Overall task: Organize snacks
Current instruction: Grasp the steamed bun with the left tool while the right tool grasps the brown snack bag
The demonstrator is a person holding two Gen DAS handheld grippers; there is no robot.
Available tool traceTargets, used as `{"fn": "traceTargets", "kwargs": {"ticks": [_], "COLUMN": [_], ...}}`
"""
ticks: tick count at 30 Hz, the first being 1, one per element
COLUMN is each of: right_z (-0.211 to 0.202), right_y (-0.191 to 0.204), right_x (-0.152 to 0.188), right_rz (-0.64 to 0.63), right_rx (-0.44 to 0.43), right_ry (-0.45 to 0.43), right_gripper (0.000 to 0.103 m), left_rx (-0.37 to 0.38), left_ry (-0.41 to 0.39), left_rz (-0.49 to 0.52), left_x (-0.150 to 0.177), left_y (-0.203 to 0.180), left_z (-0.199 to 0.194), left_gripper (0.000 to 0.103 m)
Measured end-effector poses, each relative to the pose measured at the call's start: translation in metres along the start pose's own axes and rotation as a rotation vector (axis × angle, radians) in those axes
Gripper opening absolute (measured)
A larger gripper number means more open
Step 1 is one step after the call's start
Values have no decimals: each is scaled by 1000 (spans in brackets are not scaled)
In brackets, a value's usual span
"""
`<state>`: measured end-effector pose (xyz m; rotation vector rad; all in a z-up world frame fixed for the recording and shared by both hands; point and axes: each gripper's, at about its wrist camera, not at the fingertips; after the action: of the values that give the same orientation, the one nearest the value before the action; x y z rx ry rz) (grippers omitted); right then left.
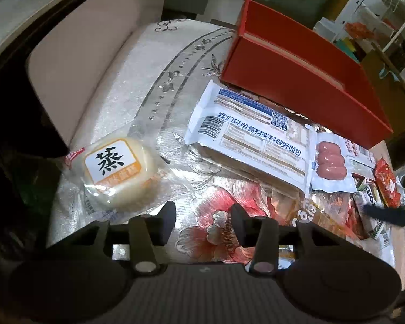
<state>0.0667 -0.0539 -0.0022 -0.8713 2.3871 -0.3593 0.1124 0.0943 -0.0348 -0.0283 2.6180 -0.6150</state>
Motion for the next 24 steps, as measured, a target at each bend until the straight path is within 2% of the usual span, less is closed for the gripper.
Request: {"fn": "traceTargets", "kwargs": {"ticks": [1, 3, 4, 6, 8, 11, 17, 22, 24], "right_z": [5, 5, 7, 2, -6, -18, -33, -39, -39], "right_y": [5, -2, -8, -15, -18, -29, -55, -74, -78], "right_x": [4, 7, 7, 9, 12, 16, 28, 38, 40], "right_rz": [8, 79, 118, 138, 157, 199, 302, 369, 384], "right_rx": [5, -24, -34, -36, -38, -60, -85, -105, -119], "right_ry": [12, 12, 38, 30, 25, 5, -20, -35, -34], "right_gripper": [80, 72, 61, 54, 42, 33, 27, 25, 24], "left_rx": [25, 61, 47, 25, 50, 56, 48, 107, 101], "left_ry": [0, 11, 11, 8, 2, -21, -38, -140, -177], "left_rz": [-12, -16, -2, 35, 40, 79, 111, 6, -48], "left_x": [0, 3, 4, 6, 6, 8, 12, 9, 7], "left_y": [0, -1, -3, -11, -17, -31, -47, -30, -19], "left_z": [-1, -1, 0, -1, -3, -10, -15, -39, -48], "left_gripper": [35, 31, 29, 28, 24, 24, 22, 22, 23]}}
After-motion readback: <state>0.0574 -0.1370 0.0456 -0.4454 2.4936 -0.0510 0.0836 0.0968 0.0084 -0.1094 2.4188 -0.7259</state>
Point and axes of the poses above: each gripper's, at about its wrist camera, not at the fingertips, and z roughly the way its jaws point, y to its left, x to its underside, and after that the axes turned 11 degrees about x, right-handed
